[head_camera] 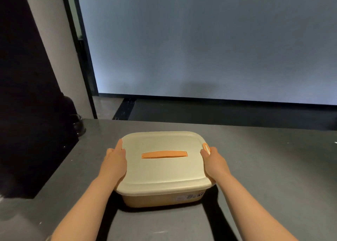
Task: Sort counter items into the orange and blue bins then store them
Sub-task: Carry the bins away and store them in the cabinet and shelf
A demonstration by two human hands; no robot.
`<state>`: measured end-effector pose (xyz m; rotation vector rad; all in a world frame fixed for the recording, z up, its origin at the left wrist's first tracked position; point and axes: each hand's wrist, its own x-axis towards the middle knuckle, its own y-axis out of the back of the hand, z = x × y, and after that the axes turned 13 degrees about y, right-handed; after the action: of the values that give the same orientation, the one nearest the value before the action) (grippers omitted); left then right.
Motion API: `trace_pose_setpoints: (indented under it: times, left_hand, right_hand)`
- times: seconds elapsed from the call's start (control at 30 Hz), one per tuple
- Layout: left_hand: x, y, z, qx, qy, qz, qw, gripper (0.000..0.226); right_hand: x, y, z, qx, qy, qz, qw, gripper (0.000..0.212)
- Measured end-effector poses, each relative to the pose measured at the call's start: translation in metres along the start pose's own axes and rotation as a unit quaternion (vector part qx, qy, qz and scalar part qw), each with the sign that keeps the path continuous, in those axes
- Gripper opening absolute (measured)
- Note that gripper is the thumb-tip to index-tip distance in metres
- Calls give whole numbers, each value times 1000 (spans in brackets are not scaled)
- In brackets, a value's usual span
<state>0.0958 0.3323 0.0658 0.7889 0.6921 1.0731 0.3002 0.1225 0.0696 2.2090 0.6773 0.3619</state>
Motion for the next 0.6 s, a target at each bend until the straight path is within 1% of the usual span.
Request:
trace_pose_setpoints:
  times: [0.17,0.3,0.43,0.5,0.6]
  left_hand:
    - [-57,8,-24,-30,42,24,998,41]
    - [-110,10,-41,-45,102,55,992,43]
    - [-166,9,-52,-23,171,82,982,51]
    - [-193,4,-53,9,196,92,976,47]
    - [-230,2,-55,17,234,106,966,47]
  right_hand:
    - [-19,2,12,3,48,-53,997,35]
    - [-31,9,24,15,100,-114,988,29]
    - [-35,16,28,23,157,-175,972,25]
    - [-36,17,30,28,186,-195,963,23]
    - [-43,17,30,23,213,-216,952,23]
